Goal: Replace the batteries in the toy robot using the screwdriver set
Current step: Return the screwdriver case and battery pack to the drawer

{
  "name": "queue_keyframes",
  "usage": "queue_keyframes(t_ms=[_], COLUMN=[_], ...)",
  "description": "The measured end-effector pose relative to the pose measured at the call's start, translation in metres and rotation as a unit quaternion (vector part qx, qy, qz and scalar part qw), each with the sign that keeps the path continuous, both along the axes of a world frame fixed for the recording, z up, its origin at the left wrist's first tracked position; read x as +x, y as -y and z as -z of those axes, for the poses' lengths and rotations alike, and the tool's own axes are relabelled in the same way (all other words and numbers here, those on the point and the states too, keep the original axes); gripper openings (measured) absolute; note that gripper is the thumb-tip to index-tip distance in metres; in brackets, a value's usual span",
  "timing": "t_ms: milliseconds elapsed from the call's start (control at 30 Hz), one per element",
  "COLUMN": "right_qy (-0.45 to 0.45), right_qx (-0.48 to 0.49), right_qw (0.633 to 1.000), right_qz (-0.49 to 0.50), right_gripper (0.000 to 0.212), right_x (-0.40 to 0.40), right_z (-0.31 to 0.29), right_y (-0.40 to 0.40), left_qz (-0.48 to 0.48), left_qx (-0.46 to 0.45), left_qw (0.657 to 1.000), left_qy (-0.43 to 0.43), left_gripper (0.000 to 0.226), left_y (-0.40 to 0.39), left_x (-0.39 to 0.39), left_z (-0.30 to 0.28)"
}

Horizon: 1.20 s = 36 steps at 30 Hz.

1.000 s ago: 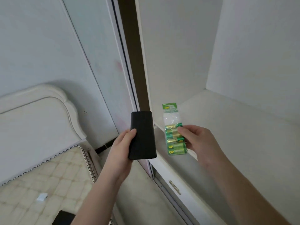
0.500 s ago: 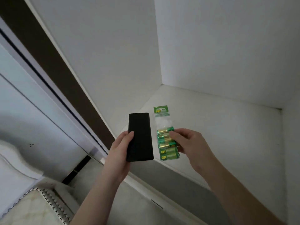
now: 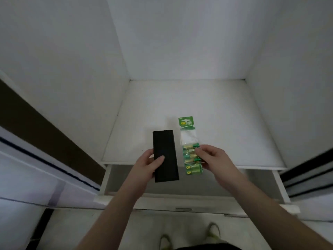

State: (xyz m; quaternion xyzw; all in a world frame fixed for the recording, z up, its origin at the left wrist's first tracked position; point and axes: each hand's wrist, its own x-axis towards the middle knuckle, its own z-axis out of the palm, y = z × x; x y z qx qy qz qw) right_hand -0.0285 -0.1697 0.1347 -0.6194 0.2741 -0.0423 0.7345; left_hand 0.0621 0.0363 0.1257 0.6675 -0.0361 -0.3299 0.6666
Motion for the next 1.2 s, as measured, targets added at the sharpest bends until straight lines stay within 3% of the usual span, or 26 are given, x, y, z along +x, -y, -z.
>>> queue_keyframes(t_ms=[167,400,567,700,933,1200], right_qy=[-0.026,-0.048,-0.065,-0.084,-0.100,-0.127], right_qx=[-0.024,-0.045,-0.055,-0.101,-0.083,-0.044], right_qw=[0.997,0.993,0.994,0.991,0.991,0.991], right_qz=[0.065,0.094,0.074,0.040,0.014,0.007], right_gripper=[0.009,0.010,0.022,0.017,0.017,0.017], right_x=[-0.025,-0.051,-0.058,-0.059,-0.065,-0.081], right_z=[0.032,0.060,0.075,0.082,0.089,0.095], right_y=[-0.004,-0.005,-0.001,0.003,0.003,-0.010], left_qz=[0.076,0.072,0.061,0.080,0.122,0.116], left_qx=[0.037,0.025,0.018,0.034,0.048,0.067], left_qw=[0.996,0.997,0.998,0.996,0.991,0.988], left_qy=[-0.004,-0.011,-0.020,-0.020,-0.016,-0.072], left_gripper=[0.030,0.030,0.032,0.031,0.034,0.037], left_y=[-0.006,-0.001,0.003,0.003,0.000,-0.012], left_x=[-0.006,-0.016,-0.018,-0.015,-0.020,-0.032], left_z=[0.034,0.062,0.078,0.085,0.088,0.095])
